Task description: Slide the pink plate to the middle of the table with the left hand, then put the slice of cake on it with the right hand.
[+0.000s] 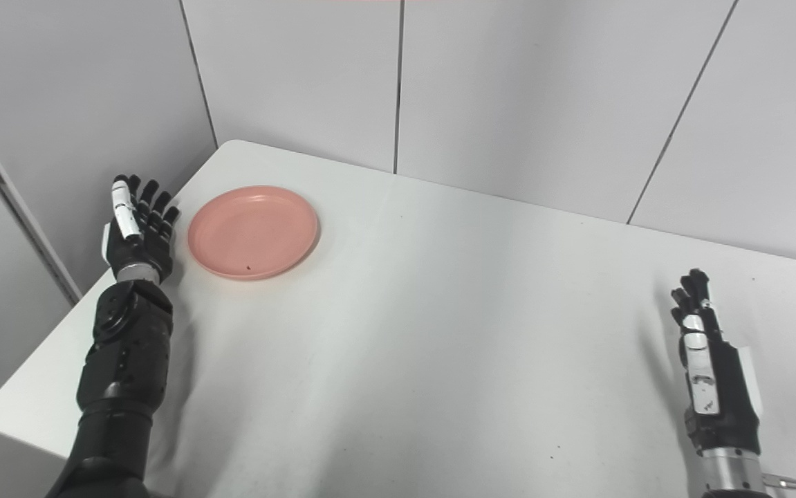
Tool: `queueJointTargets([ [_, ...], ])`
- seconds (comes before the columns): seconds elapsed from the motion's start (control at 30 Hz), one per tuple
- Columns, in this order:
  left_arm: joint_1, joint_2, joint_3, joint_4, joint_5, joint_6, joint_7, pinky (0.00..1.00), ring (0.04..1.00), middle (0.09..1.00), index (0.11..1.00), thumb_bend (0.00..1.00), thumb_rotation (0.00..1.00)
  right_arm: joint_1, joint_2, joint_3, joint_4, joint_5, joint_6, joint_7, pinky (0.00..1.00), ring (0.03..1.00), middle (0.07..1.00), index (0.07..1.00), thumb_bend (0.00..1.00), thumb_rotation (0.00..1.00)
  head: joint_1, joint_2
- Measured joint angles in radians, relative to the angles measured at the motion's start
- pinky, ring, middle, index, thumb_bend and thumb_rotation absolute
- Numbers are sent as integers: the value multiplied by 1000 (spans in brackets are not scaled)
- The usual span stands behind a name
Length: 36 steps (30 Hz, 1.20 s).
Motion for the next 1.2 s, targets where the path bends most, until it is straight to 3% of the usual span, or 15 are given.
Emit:
queueJointTargets([
  [0.6,-19,14,-87,72,14,-12,-75,919,924,927,931,363,1000,30,22,0,-52,-7,48,-6,1000,969,985,991,305,1000,-25,6],
  [1.2,-47,-41,-216,83,76,20,-126,890,895,892,895,379,1000,35,35,3,-61,-19,60,-5,1000,985,996,1000,338,1000,-69,21],
])
